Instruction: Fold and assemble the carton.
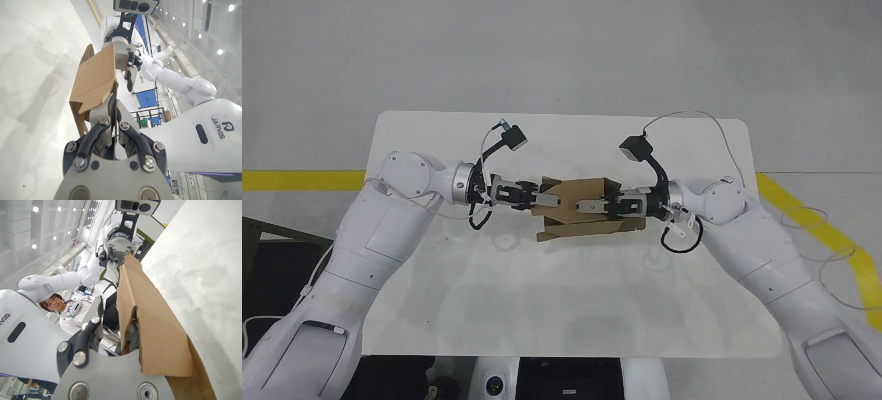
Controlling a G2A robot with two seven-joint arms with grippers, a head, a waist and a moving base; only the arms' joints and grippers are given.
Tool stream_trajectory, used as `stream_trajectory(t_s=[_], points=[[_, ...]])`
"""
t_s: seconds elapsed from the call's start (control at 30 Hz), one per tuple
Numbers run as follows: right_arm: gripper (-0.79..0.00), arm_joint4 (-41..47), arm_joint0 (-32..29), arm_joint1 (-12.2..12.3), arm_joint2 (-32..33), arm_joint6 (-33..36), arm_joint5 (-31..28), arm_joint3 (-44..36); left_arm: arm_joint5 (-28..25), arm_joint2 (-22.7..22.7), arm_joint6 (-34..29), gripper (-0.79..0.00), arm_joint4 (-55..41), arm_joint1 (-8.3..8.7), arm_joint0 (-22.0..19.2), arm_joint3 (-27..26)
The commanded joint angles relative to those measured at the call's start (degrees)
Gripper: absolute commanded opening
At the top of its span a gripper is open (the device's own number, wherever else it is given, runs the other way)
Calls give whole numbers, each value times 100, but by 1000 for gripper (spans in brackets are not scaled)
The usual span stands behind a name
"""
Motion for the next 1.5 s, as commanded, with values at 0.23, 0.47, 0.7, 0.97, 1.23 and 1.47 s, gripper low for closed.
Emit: stream_trajectory(t_s=[0.23,0.47,0.7,0.97,1.23,1.47], points=[[-785,58,70,20,-144,-31,-31,61,19,-8,-69,-474,-34,-8,2,0],[-785,38,115,41,-204,-107,-107,133,110,-67,-97,0,-257,-12,34,0],[-785,-73,166,44,-220,-217,-217,276,281,-153,-118,0,-766,-27,113,-34],[-785,-167,213,9,-226,-321,-320,397,534,-250,-215,0,-1379,-51,208,-177],[-785,-282,257,-84,-253,-381,-369,429,543,-146,-146,0,-1501,-124,226,-426],[-785,-408,260,-163,-243,-483,-358,383,515,-21,-120,0,-1330,-180,207,-501]])
